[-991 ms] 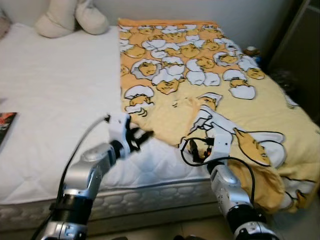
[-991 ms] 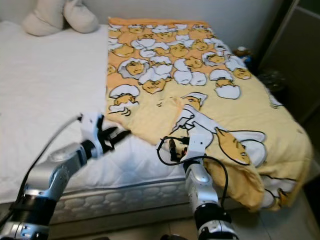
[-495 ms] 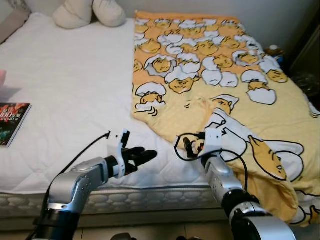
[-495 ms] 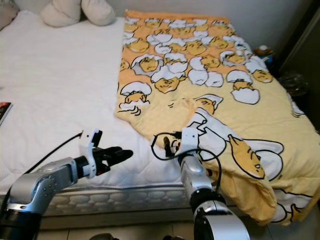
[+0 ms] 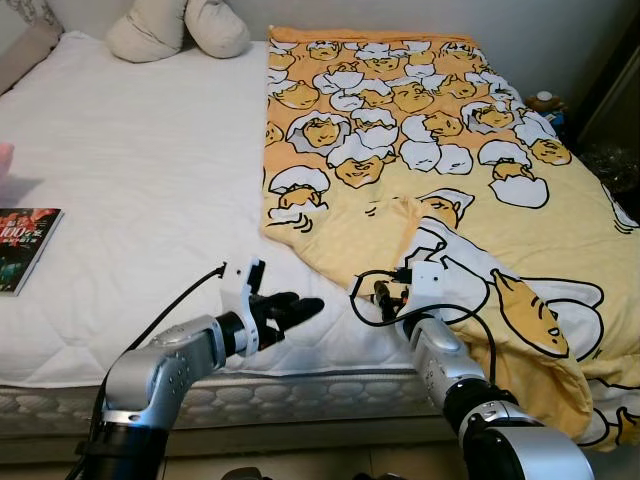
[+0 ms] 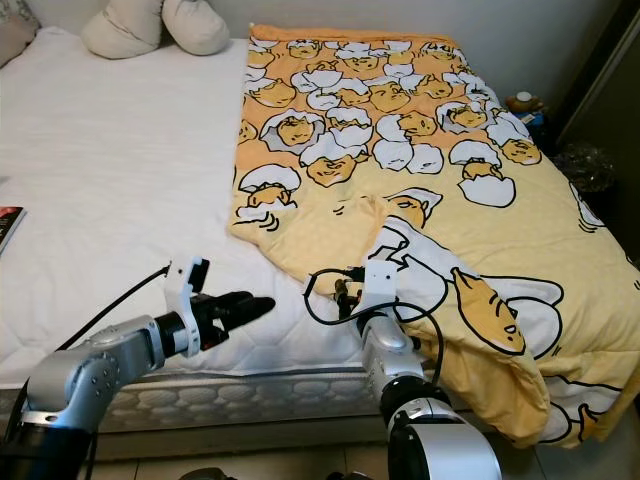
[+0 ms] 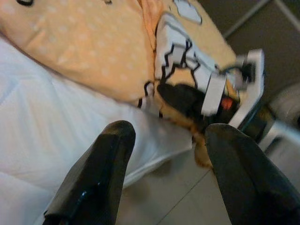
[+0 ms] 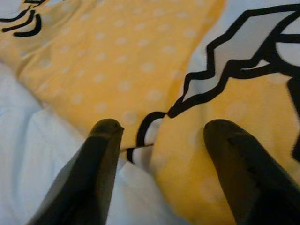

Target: Clean up the room

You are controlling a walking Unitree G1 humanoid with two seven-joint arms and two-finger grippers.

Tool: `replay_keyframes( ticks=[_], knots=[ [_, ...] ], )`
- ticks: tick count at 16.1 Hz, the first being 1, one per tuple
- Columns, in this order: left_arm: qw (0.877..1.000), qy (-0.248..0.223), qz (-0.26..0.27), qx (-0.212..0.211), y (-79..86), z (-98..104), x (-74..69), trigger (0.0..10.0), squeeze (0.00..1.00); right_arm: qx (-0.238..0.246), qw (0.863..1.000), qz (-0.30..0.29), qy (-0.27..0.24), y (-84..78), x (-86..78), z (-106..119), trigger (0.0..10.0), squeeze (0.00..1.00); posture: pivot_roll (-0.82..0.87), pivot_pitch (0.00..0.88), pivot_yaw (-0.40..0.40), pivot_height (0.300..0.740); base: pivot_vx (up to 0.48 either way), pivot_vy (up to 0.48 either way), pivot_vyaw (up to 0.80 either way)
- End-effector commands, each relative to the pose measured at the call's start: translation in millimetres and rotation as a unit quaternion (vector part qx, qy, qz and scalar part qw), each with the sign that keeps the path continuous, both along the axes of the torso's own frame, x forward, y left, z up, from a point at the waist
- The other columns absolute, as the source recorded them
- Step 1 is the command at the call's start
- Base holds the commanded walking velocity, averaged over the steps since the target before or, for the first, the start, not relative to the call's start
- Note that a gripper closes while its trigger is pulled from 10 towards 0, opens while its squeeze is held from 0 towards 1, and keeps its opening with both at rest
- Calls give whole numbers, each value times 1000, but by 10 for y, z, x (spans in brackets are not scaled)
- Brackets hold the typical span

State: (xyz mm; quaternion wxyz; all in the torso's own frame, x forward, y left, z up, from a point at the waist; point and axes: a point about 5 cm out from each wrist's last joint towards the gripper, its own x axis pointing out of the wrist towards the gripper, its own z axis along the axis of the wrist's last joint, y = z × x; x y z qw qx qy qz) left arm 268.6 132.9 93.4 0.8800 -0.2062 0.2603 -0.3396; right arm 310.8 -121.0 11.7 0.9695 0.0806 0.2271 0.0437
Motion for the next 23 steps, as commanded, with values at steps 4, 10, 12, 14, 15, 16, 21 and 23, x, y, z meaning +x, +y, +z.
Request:
replay_keyframes(
  ticks=[4, 10, 12, 14, 15, 16, 21, 23],
  knots=[
    [999, 20, 15, -19, -32, 1, 6, 10000, 0, -8, 1000, 12, 23, 9, -109, -120, 0, 0, 117, 24, -26, 740, 0, 0, 0],
    [999, 32, -1, -6, -103, -43, -132, 10000, 0, 54, 993, 102, -34, 405, -13, 93, 0, 0, 118, 30, -25, 740, 0, 0, 0],
    [1000, 19, -4, 12, -87, -48, -138, 10000, 0, 74, 985, 148, -52, 543, -61, 128, 0, 0, 115, 32, -28, 740, 0, 0, 0],
    [993, -53, -8, 106, -62, -91, -129, 10000, 0, 71, 981, 169, -62, 543, -157, 94, 0, 0, 99, 34, -34, 740, 0, 0, 0],
    [991, -63, -3, 116, -67, -97, -125, 10000, 0, 64, 982, 166, -63, 502, -178, 71, 0, 0, 99, 34, -34, 740, 0, 0, 0],
    [991, -63, -1, 115, -69, -98, -125, 10000, 0, 62, 982, 166, -62, 491, -184, 65, 0, 0, 99, 34, -34, 740, 0, 0, 0],
    [989, -86, -11, 123, -105, -110, -128, 10000, 0, -190, 973, 61, -112, -89, -92, 114, 10000, 1000, 83, 36, -19, 740, 0, 0, 0],
    [988, -87, -15, 124, -109, -128, -158, 10000, 0, -204, 971, 64, -107, -100, -125, 77, 10000, 1000, 84, 33, -15, 740, 0, 0, 0]
  ],
)
